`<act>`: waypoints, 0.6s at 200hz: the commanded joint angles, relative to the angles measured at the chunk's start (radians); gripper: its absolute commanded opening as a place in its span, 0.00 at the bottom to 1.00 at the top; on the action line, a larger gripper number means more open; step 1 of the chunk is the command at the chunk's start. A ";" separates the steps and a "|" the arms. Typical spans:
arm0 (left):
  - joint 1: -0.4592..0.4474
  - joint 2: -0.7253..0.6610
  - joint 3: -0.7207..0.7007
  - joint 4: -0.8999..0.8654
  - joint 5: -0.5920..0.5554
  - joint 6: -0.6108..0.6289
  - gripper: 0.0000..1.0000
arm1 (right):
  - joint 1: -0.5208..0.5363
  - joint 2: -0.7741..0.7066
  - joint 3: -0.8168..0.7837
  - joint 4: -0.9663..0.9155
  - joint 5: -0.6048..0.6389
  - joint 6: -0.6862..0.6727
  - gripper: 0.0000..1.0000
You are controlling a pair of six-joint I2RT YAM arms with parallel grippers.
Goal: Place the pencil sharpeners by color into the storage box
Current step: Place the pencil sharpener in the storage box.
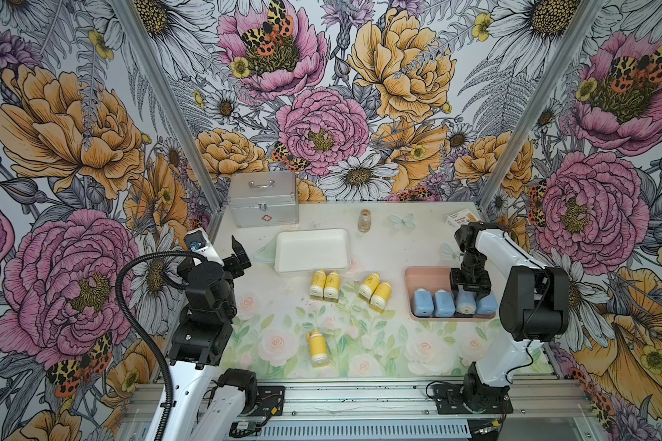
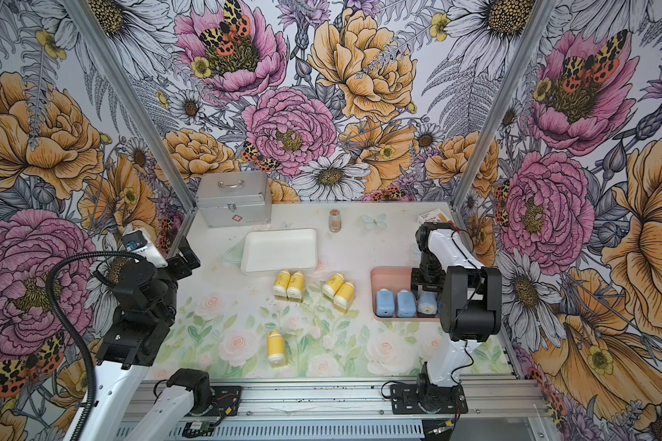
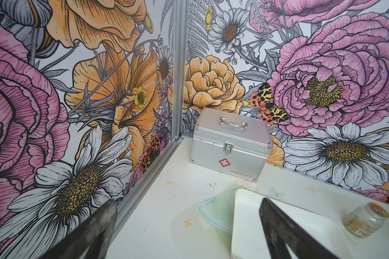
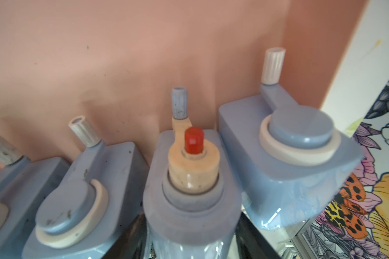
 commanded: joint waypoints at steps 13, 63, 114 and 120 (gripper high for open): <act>-0.008 -0.012 -0.008 0.013 0.021 0.024 0.99 | 0.004 -0.010 0.028 -0.013 0.027 0.014 0.64; -0.009 -0.015 -0.009 0.014 0.020 0.026 0.99 | 0.016 -0.019 0.048 -0.035 0.024 0.015 0.64; -0.009 -0.014 -0.011 0.016 0.021 0.025 0.98 | 0.055 -0.049 0.105 -0.077 0.111 0.039 0.64; -0.008 -0.015 -0.011 0.016 0.020 0.025 0.99 | 0.060 -0.056 0.114 -0.080 0.110 0.042 0.64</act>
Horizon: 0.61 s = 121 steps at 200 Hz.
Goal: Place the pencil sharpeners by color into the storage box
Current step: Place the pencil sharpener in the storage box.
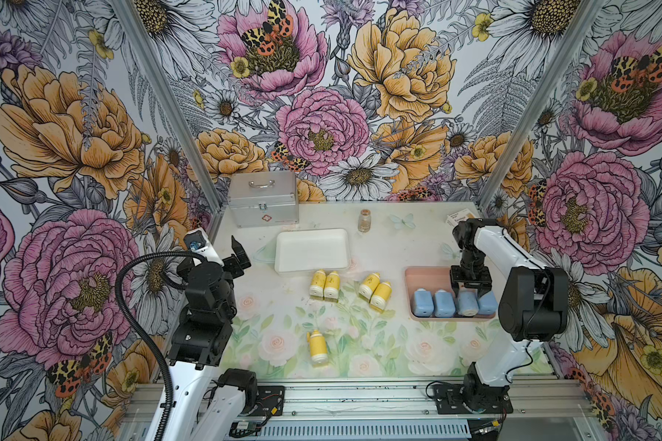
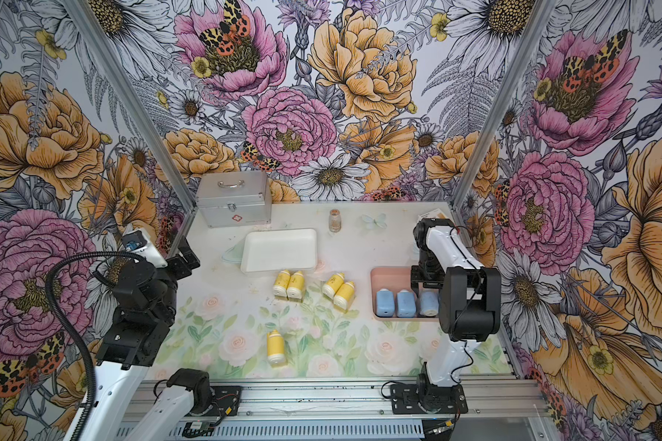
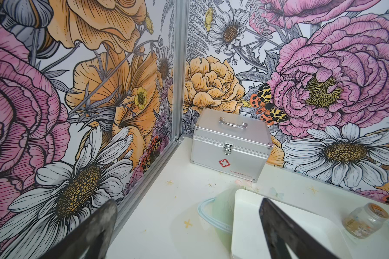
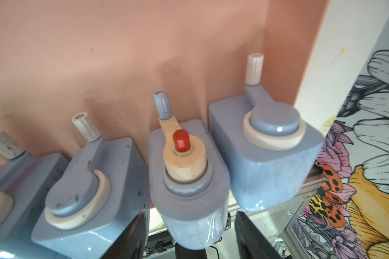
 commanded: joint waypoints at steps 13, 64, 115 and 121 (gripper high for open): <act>-0.008 -0.009 -0.011 0.016 0.021 0.025 0.99 | 0.032 -0.075 0.077 -0.034 0.056 0.037 0.64; -0.009 0.002 -0.012 0.016 0.021 0.023 0.99 | 0.109 -0.134 0.170 -0.039 0.045 0.067 0.64; -0.008 0.017 -0.016 0.016 0.034 0.005 0.99 | 0.220 -0.152 0.249 -0.038 0.017 0.113 0.63; -0.008 0.020 -0.015 0.016 0.039 0.003 0.99 | 0.232 -0.154 0.256 -0.037 0.015 0.121 0.63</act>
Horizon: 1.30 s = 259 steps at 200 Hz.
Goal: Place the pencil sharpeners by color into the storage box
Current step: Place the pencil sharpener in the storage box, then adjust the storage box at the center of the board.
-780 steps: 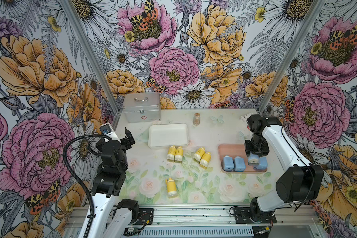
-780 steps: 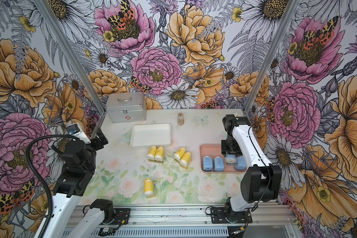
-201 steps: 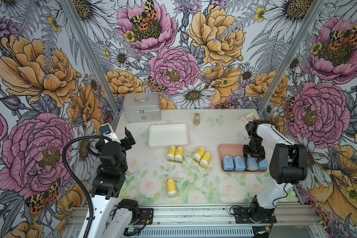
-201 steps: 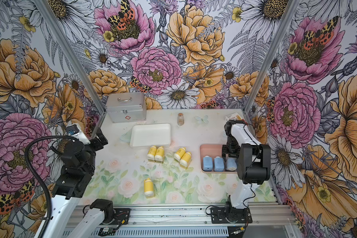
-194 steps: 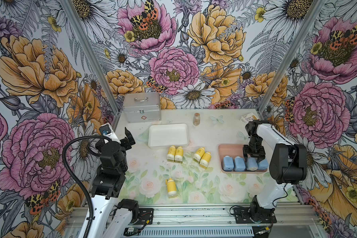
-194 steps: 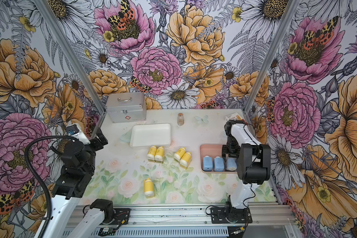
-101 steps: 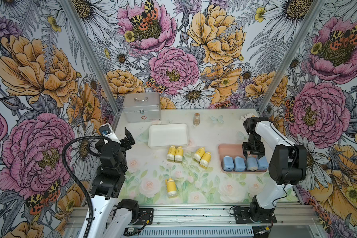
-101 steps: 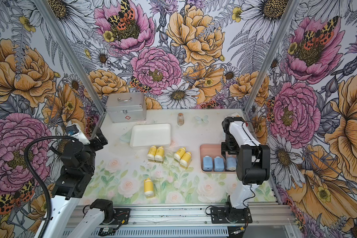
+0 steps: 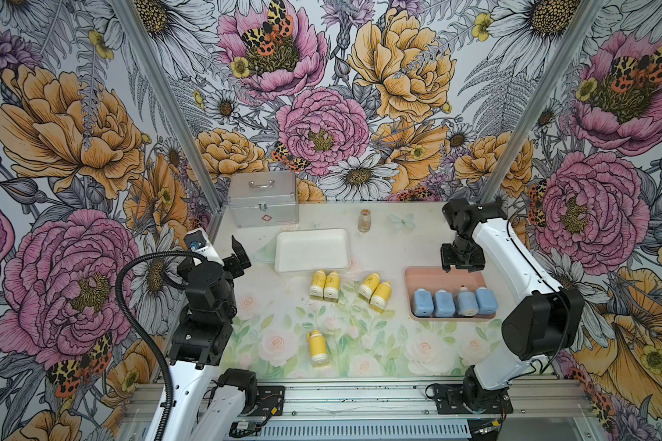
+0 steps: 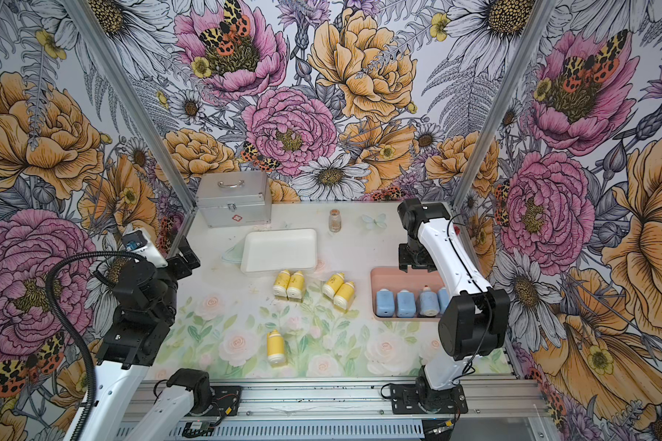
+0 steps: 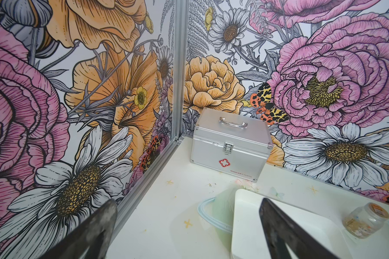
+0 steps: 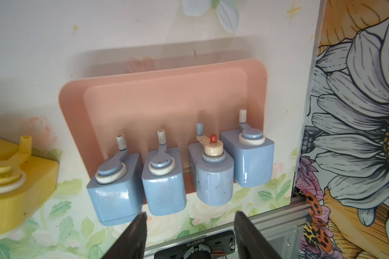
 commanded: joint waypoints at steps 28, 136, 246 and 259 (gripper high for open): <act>-0.008 0.032 -0.006 0.011 0.078 -0.009 0.99 | 0.110 -0.029 0.066 0.008 -0.024 0.077 0.63; -0.011 0.258 0.113 -0.097 0.237 -0.092 0.99 | 0.237 -0.020 0.041 0.145 -0.076 0.140 0.63; -0.059 0.669 0.375 -0.338 0.400 -0.149 0.99 | 0.262 0.011 0.023 0.235 -0.153 0.143 0.62; -0.074 0.734 0.419 -0.386 0.423 -0.150 0.99 | 0.265 0.017 0.024 0.245 -0.163 0.145 0.62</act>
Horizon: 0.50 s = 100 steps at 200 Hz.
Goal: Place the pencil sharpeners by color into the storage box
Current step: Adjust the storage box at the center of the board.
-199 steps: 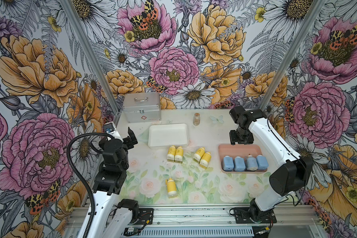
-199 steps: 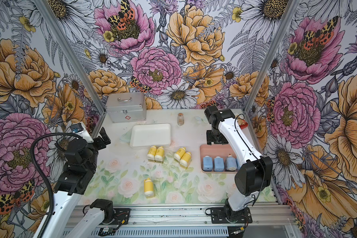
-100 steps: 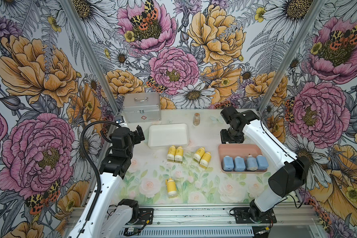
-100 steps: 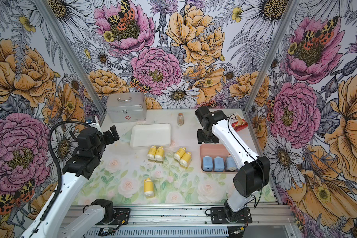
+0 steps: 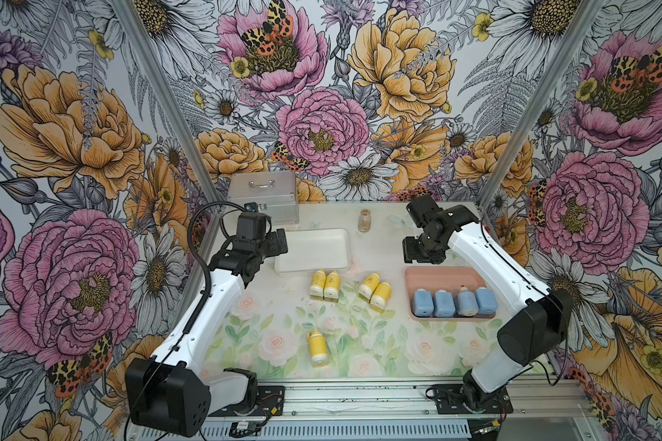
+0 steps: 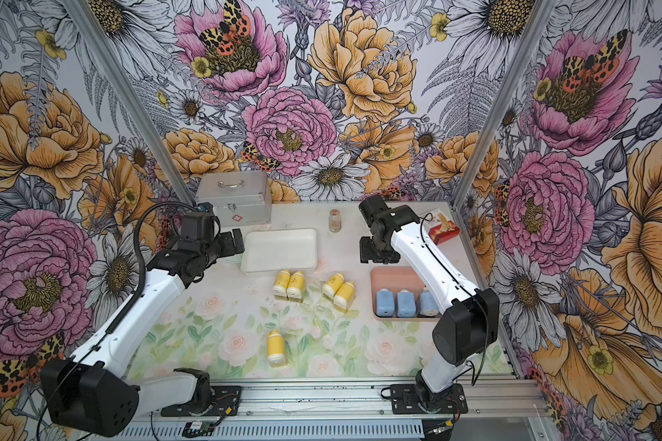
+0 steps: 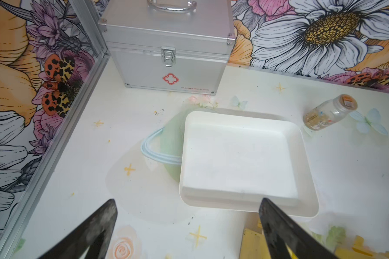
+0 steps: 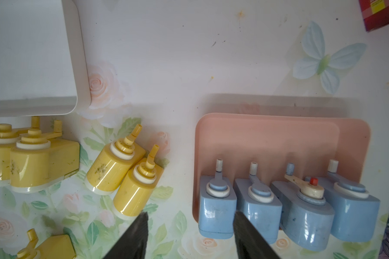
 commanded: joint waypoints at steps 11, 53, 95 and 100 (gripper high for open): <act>-0.039 0.138 0.106 -0.150 0.093 -0.021 0.99 | 0.016 0.023 -0.001 0.046 -0.036 0.019 0.62; -0.090 0.332 0.216 -0.257 0.085 -0.035 0.99 | 0.038 0.055 0.015 0.056 -0.046 0.021 0.61; -0.081 0.477 0.265 -0.296 0.103 -0.072 0.99 | 0.051 0.061 0.010 0.070 -0.050 0.027 0.61; -0.080 0.487 0.269 -0.300 0.100 -0.076 0.99 | 0.053 0.062 0.010 0.070 -0.051 0.026 0.61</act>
